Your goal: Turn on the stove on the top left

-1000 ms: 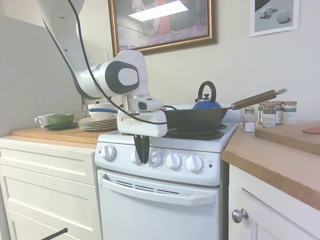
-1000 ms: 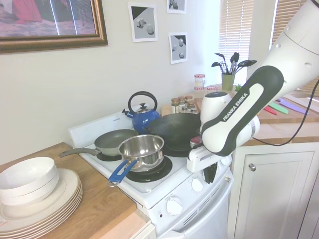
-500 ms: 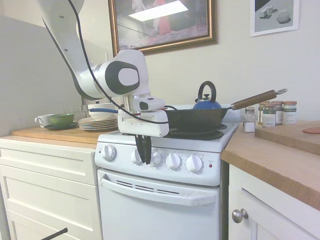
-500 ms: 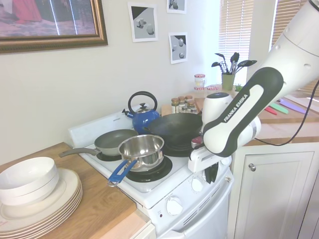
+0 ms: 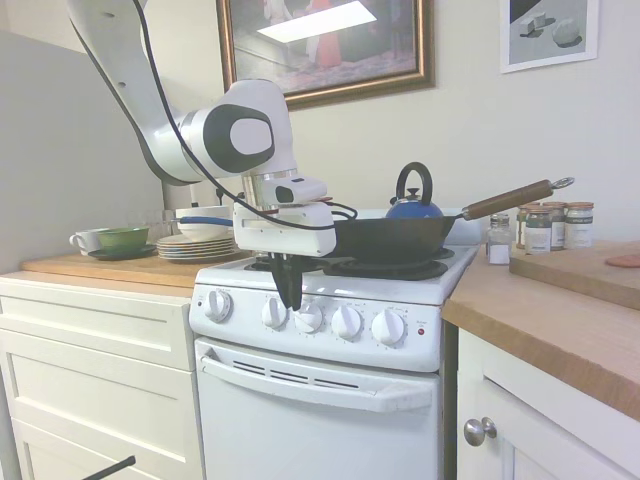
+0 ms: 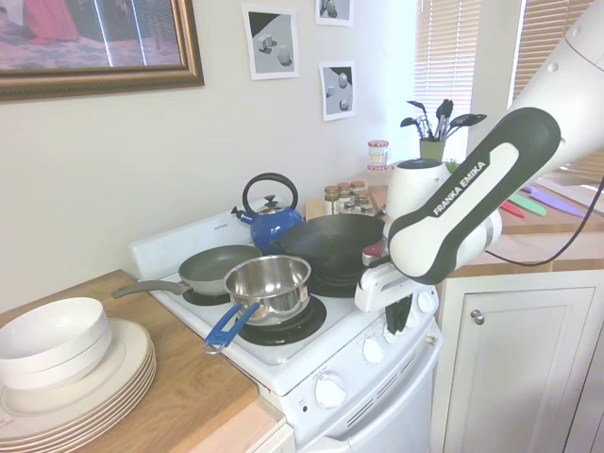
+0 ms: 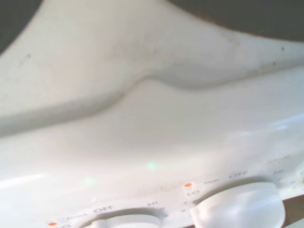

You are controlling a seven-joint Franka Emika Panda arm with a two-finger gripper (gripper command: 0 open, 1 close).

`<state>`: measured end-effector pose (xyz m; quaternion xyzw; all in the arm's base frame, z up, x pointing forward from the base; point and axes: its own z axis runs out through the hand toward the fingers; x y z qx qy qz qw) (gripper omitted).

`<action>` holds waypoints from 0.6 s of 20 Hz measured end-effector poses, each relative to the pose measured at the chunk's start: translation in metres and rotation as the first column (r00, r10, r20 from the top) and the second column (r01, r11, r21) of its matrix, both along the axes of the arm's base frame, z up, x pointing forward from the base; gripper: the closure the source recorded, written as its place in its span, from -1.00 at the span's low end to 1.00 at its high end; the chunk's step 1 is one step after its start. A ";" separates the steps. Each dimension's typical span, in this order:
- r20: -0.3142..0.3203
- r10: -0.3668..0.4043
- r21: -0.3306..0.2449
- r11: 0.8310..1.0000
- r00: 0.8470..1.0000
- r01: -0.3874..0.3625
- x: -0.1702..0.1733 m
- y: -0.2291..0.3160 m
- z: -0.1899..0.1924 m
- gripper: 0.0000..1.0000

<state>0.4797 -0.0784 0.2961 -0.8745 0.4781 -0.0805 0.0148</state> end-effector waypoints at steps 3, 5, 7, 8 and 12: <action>0.002 0.002 0.013 1.000 1.000 -0.002 0.000 0.002 0.000 1.00; 0.003 0.004 0.025 1.000 1.000 -0.004 0.000 0.002 0.000 1.00; 0.003 0.006 0.035 0.999 1.000 -0.006 0.000 0.001 -0.001 1.00; 0.003 0.006 0.037 0.999 1.000 -0.006 0.000 0.001 -0.002 1.00; 0.013 0.004 0.040 0.999 1.000 -0.005 0.002 0.000 -0.004 1.00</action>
